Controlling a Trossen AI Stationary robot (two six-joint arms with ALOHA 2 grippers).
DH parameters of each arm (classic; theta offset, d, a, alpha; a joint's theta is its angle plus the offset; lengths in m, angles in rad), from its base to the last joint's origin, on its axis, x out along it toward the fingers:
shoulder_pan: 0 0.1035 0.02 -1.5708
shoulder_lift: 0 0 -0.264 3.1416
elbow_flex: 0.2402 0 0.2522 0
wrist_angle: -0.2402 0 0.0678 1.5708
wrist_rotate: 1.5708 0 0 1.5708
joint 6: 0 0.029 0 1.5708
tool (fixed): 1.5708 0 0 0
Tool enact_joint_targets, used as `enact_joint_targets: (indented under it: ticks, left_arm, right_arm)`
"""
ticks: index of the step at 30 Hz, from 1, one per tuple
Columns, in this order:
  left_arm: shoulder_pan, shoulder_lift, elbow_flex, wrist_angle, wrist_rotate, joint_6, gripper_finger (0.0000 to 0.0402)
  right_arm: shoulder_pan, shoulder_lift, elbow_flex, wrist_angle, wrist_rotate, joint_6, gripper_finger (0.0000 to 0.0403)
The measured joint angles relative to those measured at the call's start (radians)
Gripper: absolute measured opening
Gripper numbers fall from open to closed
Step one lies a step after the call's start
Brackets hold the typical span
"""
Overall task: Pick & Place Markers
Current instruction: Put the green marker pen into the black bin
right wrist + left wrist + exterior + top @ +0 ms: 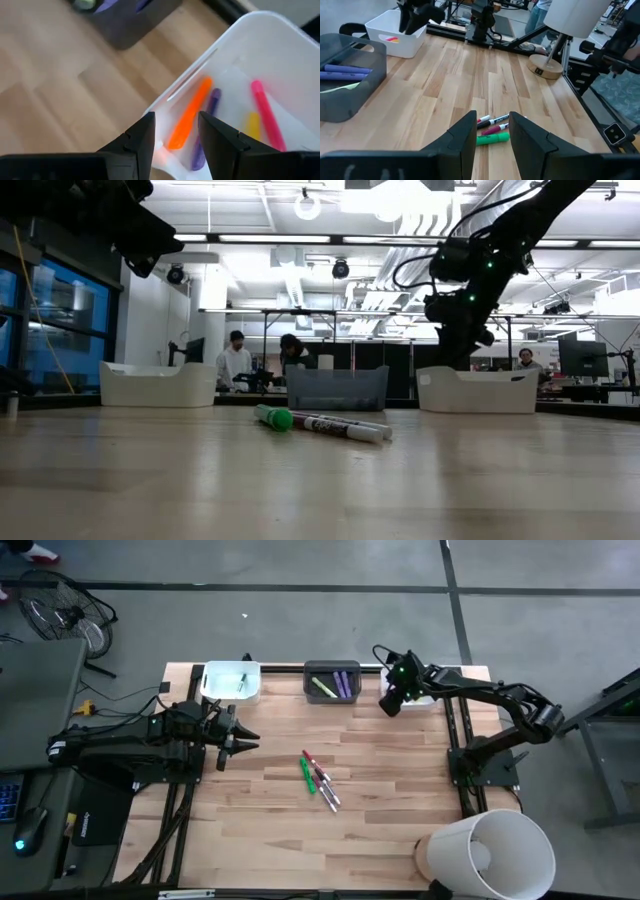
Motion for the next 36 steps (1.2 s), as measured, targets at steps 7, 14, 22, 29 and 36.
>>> enact_joint_targets:
  ticks: [7,14,22,29,36]
  left_arm:
    - [0.0,0.0,0.0,0.0,0.0,0.0,0.0113]
    - [0.0,0.0,0.0,-0.009,-0.001,0.0,0.0113]
    - [0.0,0.0,0.0,-0.018,-0.001,0.0,0.0113]
    - [0.0,0.0,0.0,-0.018,-0.001,0.0,0.0113]
    - [0.0,0.0,0.0,-0.018,0.0,0.0,0.0113]
  right_arm:
    - [0.001,0.0,-0.001,-0.028,-0.152,-0.025,0.0139]
    - [0.035,0.0,-0.001,-0.032,-0.196,-0.031,0.0139]
    - [0.043,0.0,-0.002,0.006,-0.044,-0.047,0.0139]
    - [0.043,0.0,-0.002,0.019,0.061,0.052,0.0139]
    - [0.046,-0.042,-0.002,0.053,0.061,0.095,0.0139]
